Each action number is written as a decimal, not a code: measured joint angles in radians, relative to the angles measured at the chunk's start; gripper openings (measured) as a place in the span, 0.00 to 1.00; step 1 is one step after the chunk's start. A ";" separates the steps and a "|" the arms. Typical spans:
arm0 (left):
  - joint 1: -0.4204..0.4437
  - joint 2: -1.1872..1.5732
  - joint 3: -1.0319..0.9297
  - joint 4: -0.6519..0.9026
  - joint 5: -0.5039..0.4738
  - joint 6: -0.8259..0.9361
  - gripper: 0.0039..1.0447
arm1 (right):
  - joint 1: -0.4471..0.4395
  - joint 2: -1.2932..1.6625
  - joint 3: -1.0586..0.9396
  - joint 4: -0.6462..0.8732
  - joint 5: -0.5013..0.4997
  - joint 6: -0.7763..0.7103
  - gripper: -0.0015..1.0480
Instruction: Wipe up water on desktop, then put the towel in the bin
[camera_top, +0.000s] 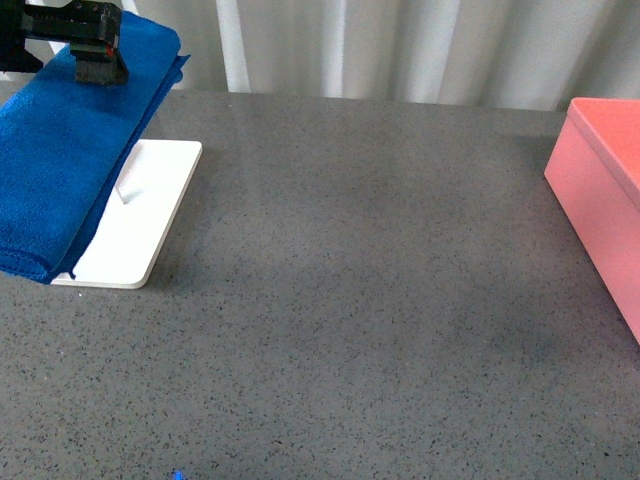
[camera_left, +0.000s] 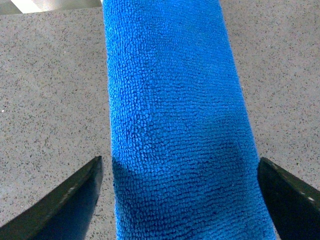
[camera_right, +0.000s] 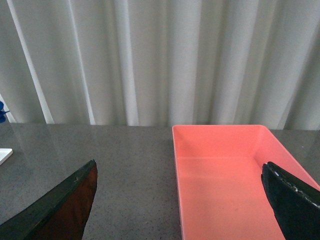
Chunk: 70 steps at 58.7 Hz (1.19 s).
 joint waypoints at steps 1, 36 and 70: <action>0.000 0.000 -0.001 0.000 0.001 0.000 0.86 | 0.000 0.000 0.000 0.000 0.000 0.000 0.93; 0.016 -0.021 -0.029 0.027 0.063 -0.069 0.04 | 0.000 0.000 0.000 0.000 0.000 0.000 0.93; 0.003 -0.309 -0.168 0.274 0.411 -0.514 0.04 | 0.000 0.000 0.000 0.000 0.000 0.000 0.93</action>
